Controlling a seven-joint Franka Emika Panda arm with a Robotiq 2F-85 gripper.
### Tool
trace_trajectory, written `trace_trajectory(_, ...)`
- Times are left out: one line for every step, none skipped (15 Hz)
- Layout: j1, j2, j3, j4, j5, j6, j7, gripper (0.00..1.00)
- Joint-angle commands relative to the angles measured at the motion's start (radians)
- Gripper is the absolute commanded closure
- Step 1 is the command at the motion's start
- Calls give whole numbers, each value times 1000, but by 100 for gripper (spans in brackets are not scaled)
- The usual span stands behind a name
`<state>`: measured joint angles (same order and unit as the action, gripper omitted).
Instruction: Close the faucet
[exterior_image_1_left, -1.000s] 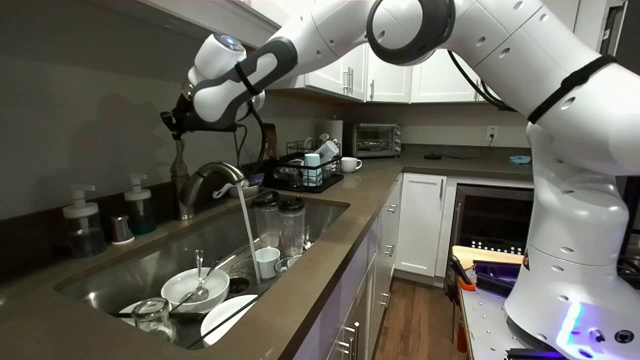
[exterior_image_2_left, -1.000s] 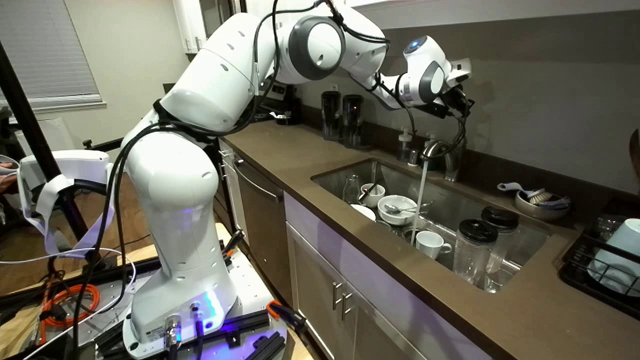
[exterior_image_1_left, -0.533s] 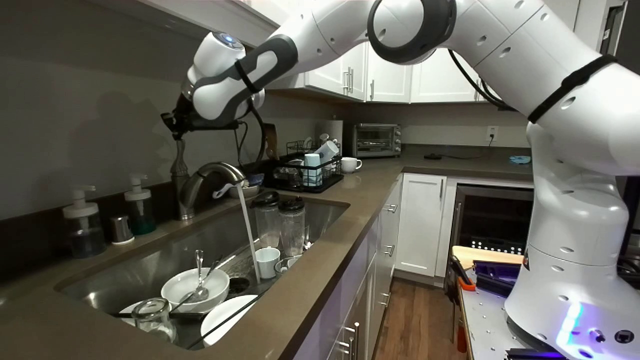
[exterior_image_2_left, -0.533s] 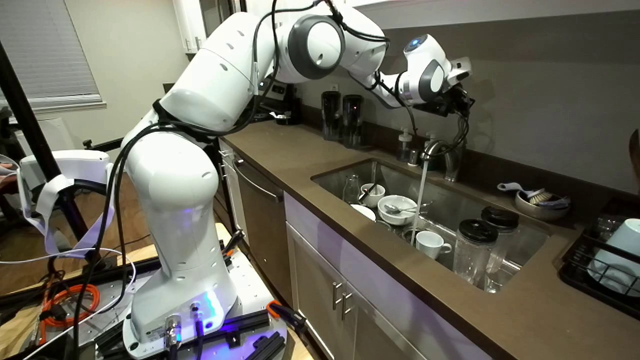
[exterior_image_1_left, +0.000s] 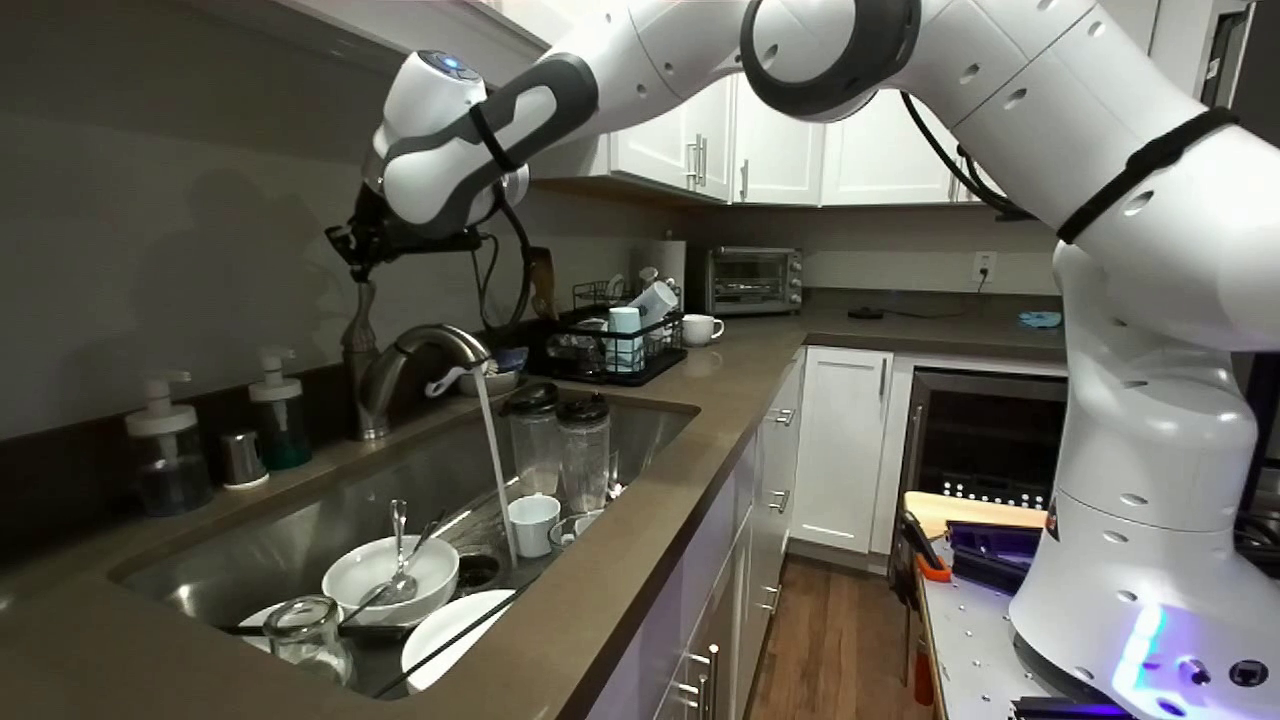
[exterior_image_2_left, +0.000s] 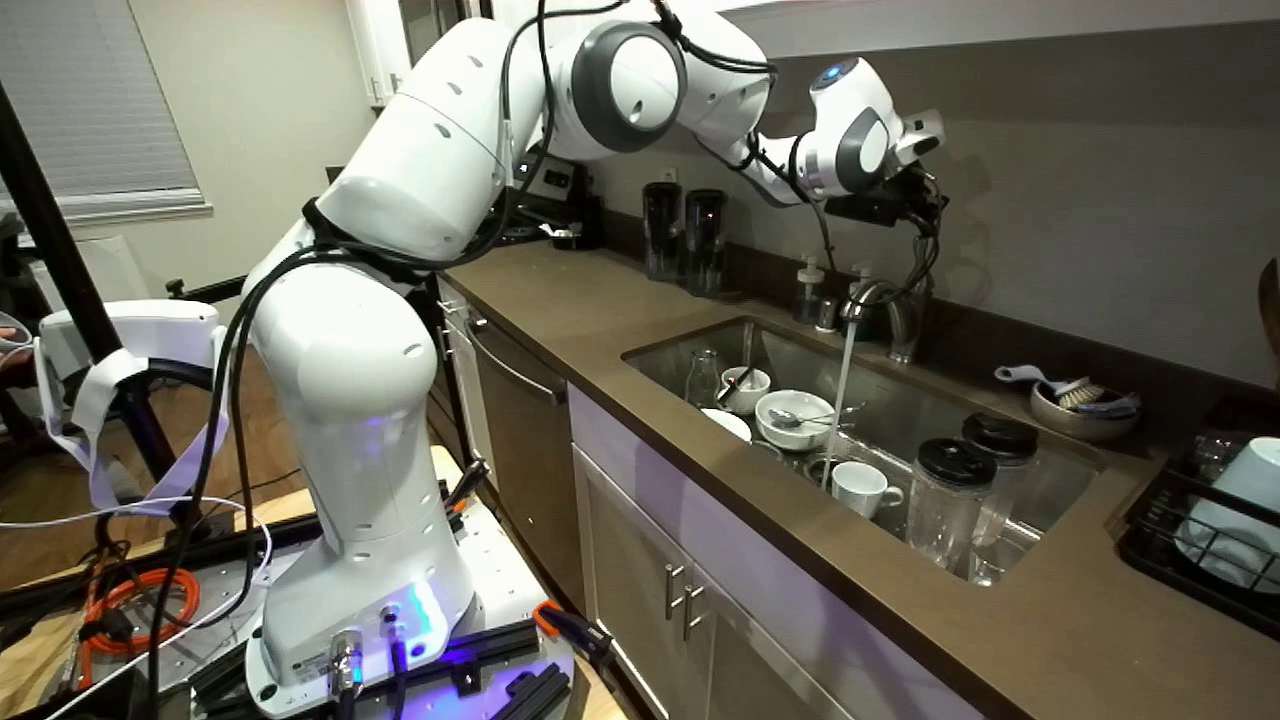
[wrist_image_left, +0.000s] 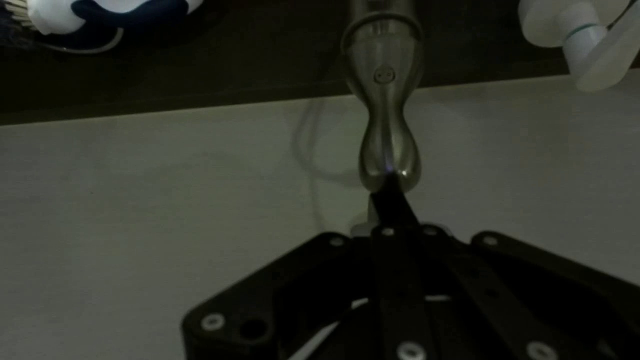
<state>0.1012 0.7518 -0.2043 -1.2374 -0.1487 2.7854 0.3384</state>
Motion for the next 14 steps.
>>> trace_trajectory(-5, -38, 13, -51, 12, -46, -42, 97)
trace_trajectory(-5, -38, 13, -52, 12, -46, -40, 97)
trace_trajectory(-5, -39, 13, -53, 13, -46, -40, 98)
trace_trajectory(-6, -39, 13, -54, 14, -42, -38, 97)
trace_trajectory(-8, -39, 17, -55, 17, -41, -41, 98)
trace_trajectory(-9, -39, 19, -57, 18, -40, -39, 97)
trace_trajectory(-11, -40, 22, -58, 20, -39, -40, 97)
trace_trajectory(-14, -42, 28, -63, 24, -35, -40, 97)
trace_trajectory(-16, -44, 31, -66, 27, -34, -40, 97)
trace_trajectory(-18, -45, 35, -70, 32, -30, -36, 97)
trace_trajectory(-19, -46, 37, -72, 33, -28, -35, 97)
trace_trajectory(-20, -49, 39, -79, 35, -24, -34, 98)
trace_trajectory(-20, -51, 40, -82, 36, -23, -33, 97)
trace_trajectory(-21, -55, 42, -91, 38, -18, -31, 97)
